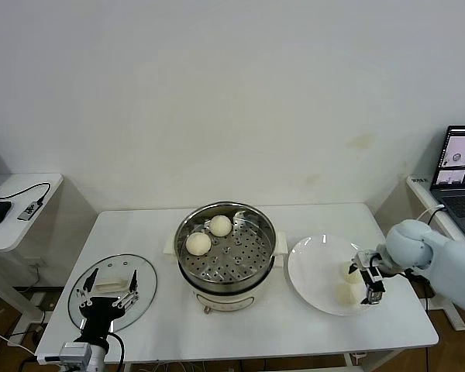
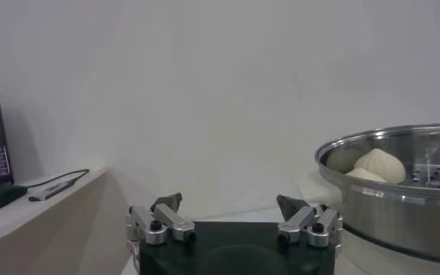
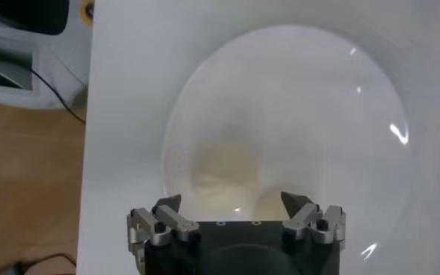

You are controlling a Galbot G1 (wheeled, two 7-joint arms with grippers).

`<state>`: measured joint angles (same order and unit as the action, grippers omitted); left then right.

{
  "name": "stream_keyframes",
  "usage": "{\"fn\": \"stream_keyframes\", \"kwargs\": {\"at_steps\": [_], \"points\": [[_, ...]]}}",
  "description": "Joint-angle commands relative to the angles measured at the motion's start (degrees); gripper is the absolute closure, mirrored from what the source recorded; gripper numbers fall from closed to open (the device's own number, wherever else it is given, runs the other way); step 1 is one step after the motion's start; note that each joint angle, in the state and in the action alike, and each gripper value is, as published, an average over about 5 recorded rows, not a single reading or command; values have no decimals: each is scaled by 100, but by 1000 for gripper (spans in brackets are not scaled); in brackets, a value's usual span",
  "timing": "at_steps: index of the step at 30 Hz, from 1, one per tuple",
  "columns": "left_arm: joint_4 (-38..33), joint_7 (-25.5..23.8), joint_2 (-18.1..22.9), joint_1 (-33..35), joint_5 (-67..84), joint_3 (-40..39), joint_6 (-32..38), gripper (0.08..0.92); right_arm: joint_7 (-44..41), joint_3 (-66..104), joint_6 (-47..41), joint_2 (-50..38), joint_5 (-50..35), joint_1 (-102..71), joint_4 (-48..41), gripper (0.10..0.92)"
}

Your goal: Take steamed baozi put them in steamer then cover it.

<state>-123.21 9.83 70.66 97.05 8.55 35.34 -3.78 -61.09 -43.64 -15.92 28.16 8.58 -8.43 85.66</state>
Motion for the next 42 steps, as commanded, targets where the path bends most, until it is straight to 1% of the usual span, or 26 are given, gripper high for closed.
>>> {"fn": "stream_keyframes", "kwargs": {"at_steps": [1,5,11,14,18,21,24,34,42], "points": [[6,-12,2,-8,-28,-4,10,177,91,284,46,384,200,-438,-441,203],[28,-12,-7,-6,-27,9,15,177,132,278,9,503,187,-437,-472,216],[31,-4,12,-13,-71,19,16,177,106,273,-47,544,159,-444,-466,272],[28,-3,13,-23,-78,17,14,177,83,270,-76,527,133,-412,-445,318],[30,-1,24,-29,-78,12,14,177,52,245,-96,505,77,-281,-446,406],[20,-3,28,-25,-77,12,16,177,25,165,-88,476,11,-75,-445,458],[10,-4,22,-23,-75,15,17,177,-1,49,-81,447,-101,254,-438,487],[-7,-7,-24,-17,-59,-17,23,177,-212,-220,-63,549,-831,1999,-435,483],[-13,3,-72,-26,-4,13,30,177,-145,-1032,-114,1214,-1623,3733,-306,482]]}}
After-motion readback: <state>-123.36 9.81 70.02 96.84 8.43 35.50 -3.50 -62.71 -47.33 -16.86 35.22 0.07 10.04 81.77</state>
